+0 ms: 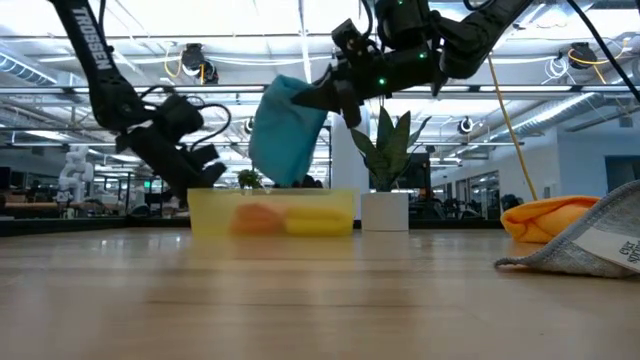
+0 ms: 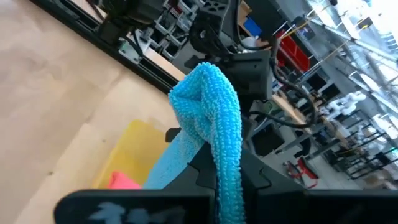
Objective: Fold microfiber towels
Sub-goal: Put the blue microfiber cloth into the yellow bin
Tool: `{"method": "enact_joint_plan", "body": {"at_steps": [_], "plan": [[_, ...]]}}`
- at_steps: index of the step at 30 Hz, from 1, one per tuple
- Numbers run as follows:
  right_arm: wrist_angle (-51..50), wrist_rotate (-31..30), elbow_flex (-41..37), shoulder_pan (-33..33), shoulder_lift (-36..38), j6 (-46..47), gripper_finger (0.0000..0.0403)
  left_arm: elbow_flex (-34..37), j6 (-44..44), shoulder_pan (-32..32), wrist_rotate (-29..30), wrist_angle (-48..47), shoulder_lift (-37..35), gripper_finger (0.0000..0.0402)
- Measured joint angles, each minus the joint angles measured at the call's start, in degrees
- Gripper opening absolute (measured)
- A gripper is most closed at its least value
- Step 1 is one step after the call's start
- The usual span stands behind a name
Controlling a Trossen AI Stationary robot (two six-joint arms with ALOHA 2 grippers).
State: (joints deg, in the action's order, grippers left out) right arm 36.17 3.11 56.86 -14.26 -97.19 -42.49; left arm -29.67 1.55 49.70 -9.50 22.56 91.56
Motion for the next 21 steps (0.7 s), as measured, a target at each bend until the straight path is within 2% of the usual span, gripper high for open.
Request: {"method": "enact_joint_plan", "body": {"at_steps": [4,7,11,16,21], "plan": [[-2.69,-0.45,-0.01,0.90,0.04,2.11,0.0006,0.09,2.44,-6.83,0.26,1.63,0.10,0.0000],[-3.99,-5.32,-0.04,1.70,0.02,3.78,0.0006,0.09,5.52,-12.79,1.77,2.84,0.10,0.0000],[-4.32,-10.07,-0.04,2.94,0.02,3.89,0.0007,0.09,6.60,-20.67,9.84,2.53,-0.55,0.0001],[-4.49,-15.02,-0.04,5.70,0.01,0.61,0.0007,0.11,8.75,-26.10,21.30,-1.43,-5.59,0.0001],[-2.12,-18.17,-0.02,7.01,-3.11,-2.21,0.0007,0.11,11.74,-30.74,26.11,-7.94,-13.45,0.0001]]}}
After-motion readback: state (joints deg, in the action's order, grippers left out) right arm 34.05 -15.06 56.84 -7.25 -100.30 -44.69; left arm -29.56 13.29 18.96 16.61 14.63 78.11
